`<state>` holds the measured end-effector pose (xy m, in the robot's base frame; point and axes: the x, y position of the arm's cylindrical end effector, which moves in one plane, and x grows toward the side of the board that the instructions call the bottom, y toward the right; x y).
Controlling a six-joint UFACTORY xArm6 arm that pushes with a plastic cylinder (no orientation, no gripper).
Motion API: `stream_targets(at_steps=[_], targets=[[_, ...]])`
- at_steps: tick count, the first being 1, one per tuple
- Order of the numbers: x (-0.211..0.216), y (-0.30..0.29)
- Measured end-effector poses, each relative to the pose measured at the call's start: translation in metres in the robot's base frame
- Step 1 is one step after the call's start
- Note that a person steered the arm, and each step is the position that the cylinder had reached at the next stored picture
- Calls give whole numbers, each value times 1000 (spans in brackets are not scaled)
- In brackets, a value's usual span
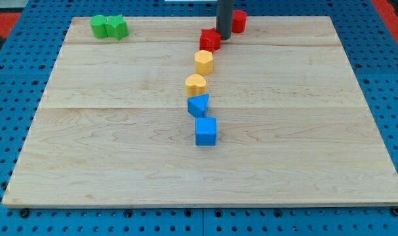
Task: Slide red circle closer to red star
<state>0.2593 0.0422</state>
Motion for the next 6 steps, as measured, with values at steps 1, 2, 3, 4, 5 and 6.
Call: stream_targets(at_steps=[1, 2, 3, 4, 5, 6], targets=[[10, 8], [9, 75], [-28, 138], [-51, 109], [-60, 72], [-63, 68]])
